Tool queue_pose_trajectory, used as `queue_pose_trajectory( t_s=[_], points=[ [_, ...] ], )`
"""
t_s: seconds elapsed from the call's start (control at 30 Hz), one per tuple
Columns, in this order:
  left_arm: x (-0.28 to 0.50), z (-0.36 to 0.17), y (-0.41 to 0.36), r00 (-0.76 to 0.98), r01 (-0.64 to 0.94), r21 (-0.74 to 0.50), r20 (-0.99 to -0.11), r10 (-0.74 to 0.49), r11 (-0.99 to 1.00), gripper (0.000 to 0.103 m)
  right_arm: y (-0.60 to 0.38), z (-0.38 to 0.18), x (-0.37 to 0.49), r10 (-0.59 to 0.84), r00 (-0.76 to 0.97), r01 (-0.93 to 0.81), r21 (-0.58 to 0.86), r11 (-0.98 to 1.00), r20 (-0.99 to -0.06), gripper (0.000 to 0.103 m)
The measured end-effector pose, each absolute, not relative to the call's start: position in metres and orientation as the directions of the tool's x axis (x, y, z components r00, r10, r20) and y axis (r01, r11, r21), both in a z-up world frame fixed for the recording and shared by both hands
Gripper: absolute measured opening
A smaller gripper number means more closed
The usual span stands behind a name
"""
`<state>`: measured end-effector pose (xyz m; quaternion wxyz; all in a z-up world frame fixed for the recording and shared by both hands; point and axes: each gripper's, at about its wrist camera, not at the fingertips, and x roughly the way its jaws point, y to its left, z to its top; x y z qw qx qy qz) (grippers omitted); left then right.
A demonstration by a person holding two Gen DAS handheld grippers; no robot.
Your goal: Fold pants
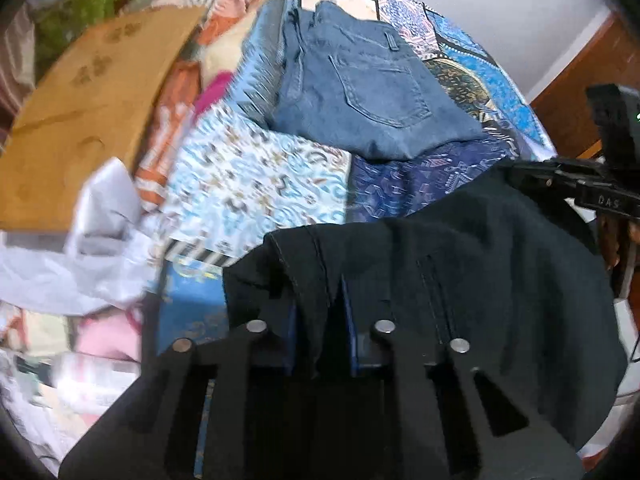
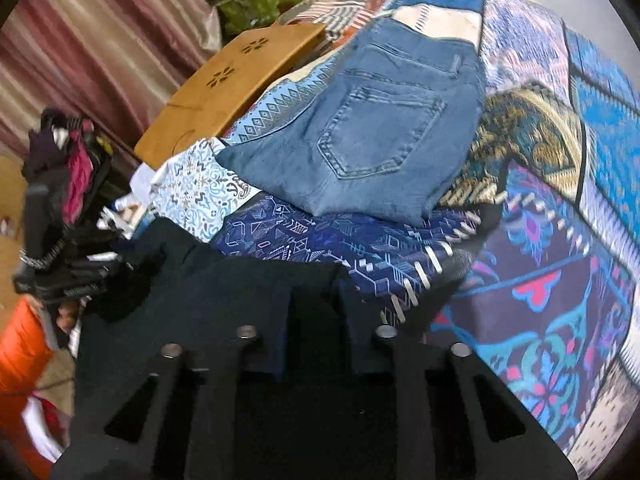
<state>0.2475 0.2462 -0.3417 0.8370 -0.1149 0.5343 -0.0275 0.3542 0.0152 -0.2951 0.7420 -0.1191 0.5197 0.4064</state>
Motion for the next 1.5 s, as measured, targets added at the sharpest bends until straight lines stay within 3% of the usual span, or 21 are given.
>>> queue_pose_trajectory(
  t_s=[0.23,0.3,0.43,0.6,0.77,0.87,1.07,1.23,1.4,1.5],
  points=[
    [0.249,-0.319,0.262,0.467,-0.111,-0.055,-0.884,0.003,0.992,0.017,0.032,-0.29,0.352,0.47,0.249,-0.767,0.124,0.63,-0.847,0.011],
    [0.255,-0.319,0.271,0.441,-0.147,-0.025,-0.896,0.043,0.989,0.029,0.041,-0.289,0.352,0.455,0.27,-0.764,0.099,0.638,-0.848,0.014],
    [0.248,-0.302,0.288,0.444,-0.211,0.029,-0.888,0.122,0.977,0.036,0.033,-0.265,0.349,0.437,0.335,-0.712,0.08,0.697,-0.835,0.017],
    [0.212,-0.281,0.298,0.468,-0.209,-0.062,-0.883,0.044,0.976,0.049,-0.015,-0.225,0.325,0.455,0.403,-0.685,0.068,0.726,-0.794,0.037],
    [0.182,-0.28,0.288,0.455,-0.198,-0.08,-0.89,0.019,0.977,0.059,-0.095,-0.191,0.289,0.442,0.489,-0.596,0.081,0.799,-0.752,0.038],
    [0.17,-0.289,0.282,0.441,-0.209,-0.086,-0.897,0.016,0.974,0.065,-0.148,-0.182,0.268,0.401,0.548,-0.511,0.085,0.855,-0.734,0.045],
    [0.155,-0.329,0.269,0.355,-0.247,-0.096,-0.935,-0.003,0.964,0.066,-0.247,-0.193,0.231,0.238,0.624,-0.315,0.04,0.948,-0.745,0.045],
    [0.149,-0.34,0.266,0.354,-0.3,-0.125,-0.935,-0.012,0.946,0.066,-0.322,-0.229,0.214,0.136,0.589,-0.142,0.064,0.988,-0.797,0.046],
    [0.153,-0.338,0.257,0.344,-0.281,-0.134,-0.938,-0.031,0.95,0.04,-0.362,-0.267,0.198,0.101,0.538,-0.041,0.094,0.995,-0.837,0.045],
    [0.157,-0.337,0.246,0.331,-0.258,-0.067,-0.943,0.023,0.964,0.039,-0.373,-0.287,0.192,0.126,0.519,-0.012,0.14,0.99,-0.846,0.045]
  ],
)
